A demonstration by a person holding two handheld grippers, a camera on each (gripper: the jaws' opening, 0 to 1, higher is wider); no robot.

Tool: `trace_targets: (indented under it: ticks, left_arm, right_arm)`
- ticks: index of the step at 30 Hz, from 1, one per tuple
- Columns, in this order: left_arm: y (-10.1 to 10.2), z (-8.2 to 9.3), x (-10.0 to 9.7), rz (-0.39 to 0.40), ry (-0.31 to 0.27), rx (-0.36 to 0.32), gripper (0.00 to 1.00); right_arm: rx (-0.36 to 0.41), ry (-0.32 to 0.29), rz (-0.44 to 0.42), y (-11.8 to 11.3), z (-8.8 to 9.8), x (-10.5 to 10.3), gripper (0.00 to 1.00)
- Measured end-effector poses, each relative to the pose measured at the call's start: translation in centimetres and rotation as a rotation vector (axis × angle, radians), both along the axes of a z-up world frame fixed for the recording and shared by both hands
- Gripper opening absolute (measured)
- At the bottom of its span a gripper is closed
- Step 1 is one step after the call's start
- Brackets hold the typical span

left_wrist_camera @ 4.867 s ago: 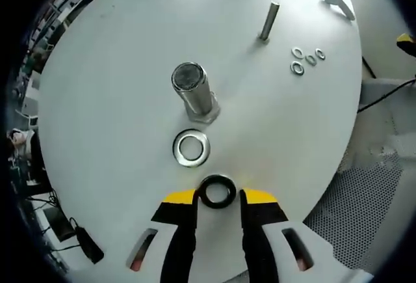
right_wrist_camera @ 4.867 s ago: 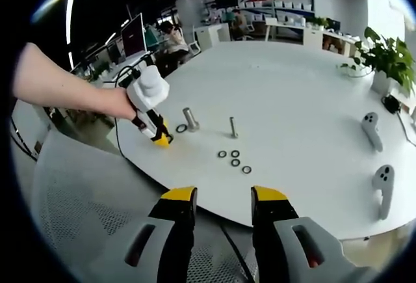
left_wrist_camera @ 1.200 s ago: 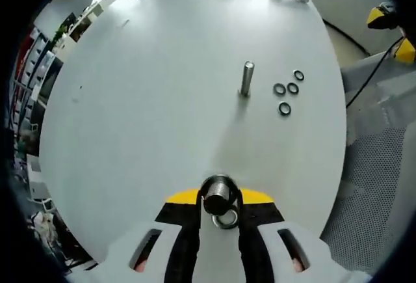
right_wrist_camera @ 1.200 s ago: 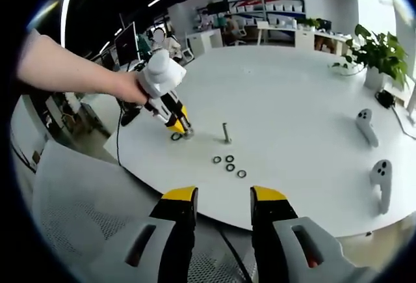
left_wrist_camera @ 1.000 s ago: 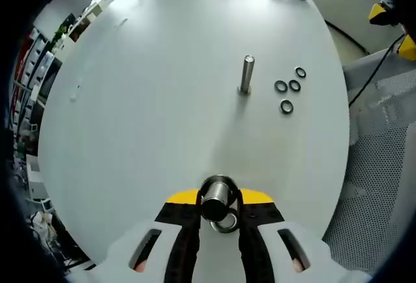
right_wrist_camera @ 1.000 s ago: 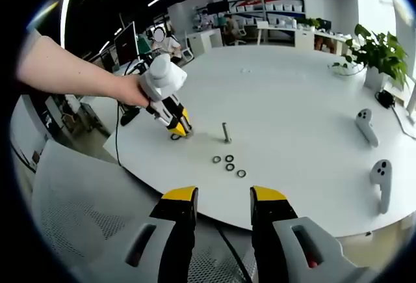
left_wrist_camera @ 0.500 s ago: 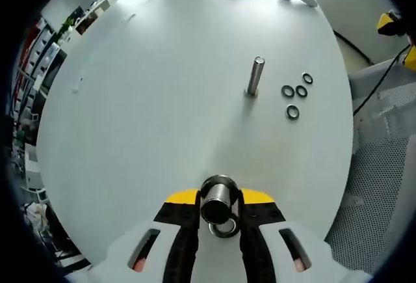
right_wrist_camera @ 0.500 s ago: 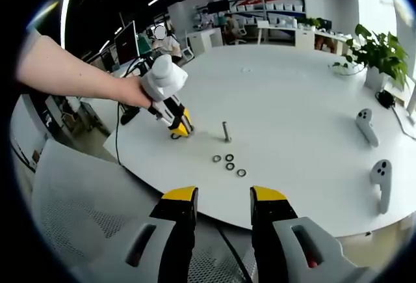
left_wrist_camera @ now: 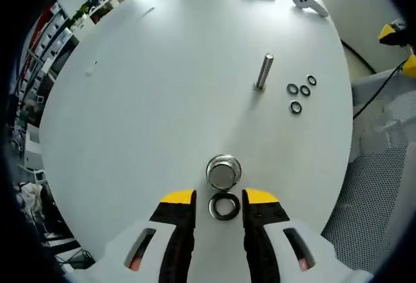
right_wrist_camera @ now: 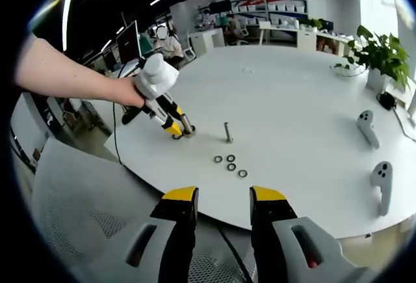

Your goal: Place the washer onto the threaded stud by aligning its center hole with the stud, sliding it down to the base, and recovering from edge contact or off-axis alignment until the washer reaches the visible bottom stop.

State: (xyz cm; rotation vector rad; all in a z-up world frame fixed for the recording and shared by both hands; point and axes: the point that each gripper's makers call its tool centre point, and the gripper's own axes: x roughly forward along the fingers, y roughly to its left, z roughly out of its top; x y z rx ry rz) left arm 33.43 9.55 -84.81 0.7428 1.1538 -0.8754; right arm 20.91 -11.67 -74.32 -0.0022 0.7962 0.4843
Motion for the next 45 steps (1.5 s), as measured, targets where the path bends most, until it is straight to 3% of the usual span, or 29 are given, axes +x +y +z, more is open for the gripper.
trace_targets:
  ticks: [13, 29, 31, 36, 42, 45]
  left_arm:
    - [1.3, -1.6, -0.9, 0.088, 0.043, -0.005, 0.29]
    - [1.0, -2.1, -0.8, 0.095, 0.059, -0.003, 0.26]
    - [1.1, -2.0, -0.9, 0.097, 0.064, 0.010, 0.21]
    - [1.1, -2.0, -1.1, 0.113, 0.059, 0.015, 0.21]
    - [2.1, -2.0, -2.2, 0.070, 0.111, 0.083, 0.21]
    - [2.3, -2.0, -2.5, 0.076, 0.107, 0.086, 0.21]
  right_arm:
    - [-0.001, -0.001, 0.002, 0.0, 0.0, 0.0, 0.34]
    - [-0.004, 0.003, 0.008, 0.1, -0.1, 0.0, 0.34]
    - [-0.001, -0.001, 0.004, 0.0, 0.0, 0.1, 0.34]
    - [0.001, -0.002, 0.003, 0.0, 0.0, 0.0, 0.34]
    - [0.004, -0.004, 0.003, 0.1, 0.1, 0.0, 0.34]
    - [0.005, -0.005, 0.003, 0.1, 0.1, 0.0, 0.34]
